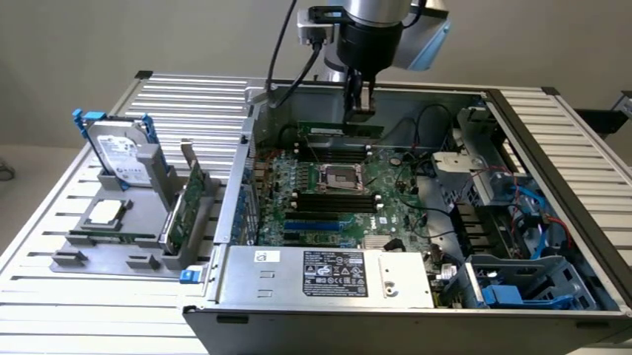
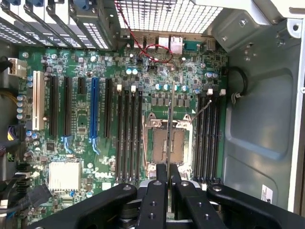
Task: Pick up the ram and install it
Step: 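Insert the ram into the slot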
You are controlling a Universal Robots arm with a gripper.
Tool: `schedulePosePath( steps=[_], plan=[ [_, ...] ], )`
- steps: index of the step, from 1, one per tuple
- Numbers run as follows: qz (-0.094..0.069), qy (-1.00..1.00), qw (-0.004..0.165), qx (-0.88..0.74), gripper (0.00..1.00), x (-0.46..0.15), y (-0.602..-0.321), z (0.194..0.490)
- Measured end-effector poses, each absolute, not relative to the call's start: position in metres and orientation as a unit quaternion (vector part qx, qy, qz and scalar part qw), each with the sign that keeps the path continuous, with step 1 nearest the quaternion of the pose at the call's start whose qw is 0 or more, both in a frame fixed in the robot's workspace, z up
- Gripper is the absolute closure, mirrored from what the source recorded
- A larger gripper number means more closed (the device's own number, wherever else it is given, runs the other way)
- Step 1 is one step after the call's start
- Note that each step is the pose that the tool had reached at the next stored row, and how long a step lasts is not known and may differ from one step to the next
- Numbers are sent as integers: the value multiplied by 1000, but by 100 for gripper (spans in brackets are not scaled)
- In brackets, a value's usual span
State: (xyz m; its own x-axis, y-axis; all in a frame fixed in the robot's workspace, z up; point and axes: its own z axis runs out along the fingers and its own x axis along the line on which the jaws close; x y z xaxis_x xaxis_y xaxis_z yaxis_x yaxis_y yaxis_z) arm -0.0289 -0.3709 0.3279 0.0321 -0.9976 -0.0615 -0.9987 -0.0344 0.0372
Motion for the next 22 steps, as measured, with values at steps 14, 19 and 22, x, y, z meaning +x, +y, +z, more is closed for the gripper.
schedulePosePath(
  steps=[14,19,22],
  plan=[
    [40,692,3,-721,86,-30,-405,312],
    [40,684,2,-729,86,-30,-410,303],
    [40,679,2,-733,86,-29,-412,299]
  ],
)
